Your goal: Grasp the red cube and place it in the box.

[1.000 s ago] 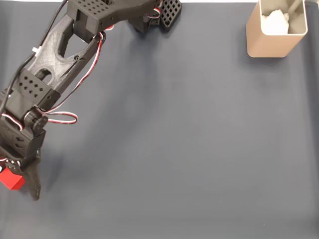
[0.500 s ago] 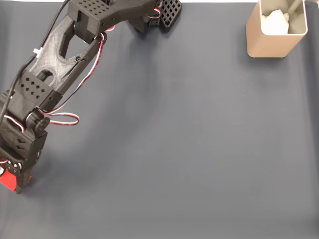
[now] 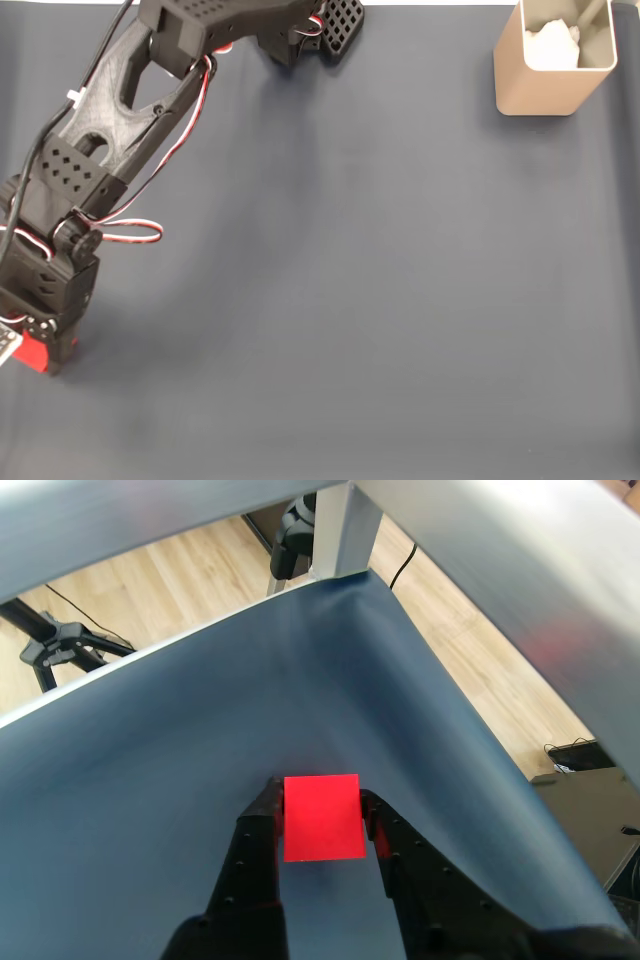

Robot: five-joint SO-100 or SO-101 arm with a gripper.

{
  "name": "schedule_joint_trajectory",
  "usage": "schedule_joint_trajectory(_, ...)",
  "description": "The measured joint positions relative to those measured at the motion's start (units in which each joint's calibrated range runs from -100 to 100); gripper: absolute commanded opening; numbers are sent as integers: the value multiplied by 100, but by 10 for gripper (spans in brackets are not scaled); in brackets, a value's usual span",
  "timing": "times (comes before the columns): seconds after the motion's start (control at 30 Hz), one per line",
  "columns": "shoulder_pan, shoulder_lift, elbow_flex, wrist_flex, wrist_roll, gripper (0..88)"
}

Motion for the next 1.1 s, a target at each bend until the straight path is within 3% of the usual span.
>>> schedule_joint_trajectory(0.47,-638,-2718,2505,915,112,1)
schedule_joint_trajectory(1.1,-2537,-6357,4720,1655,205,2)
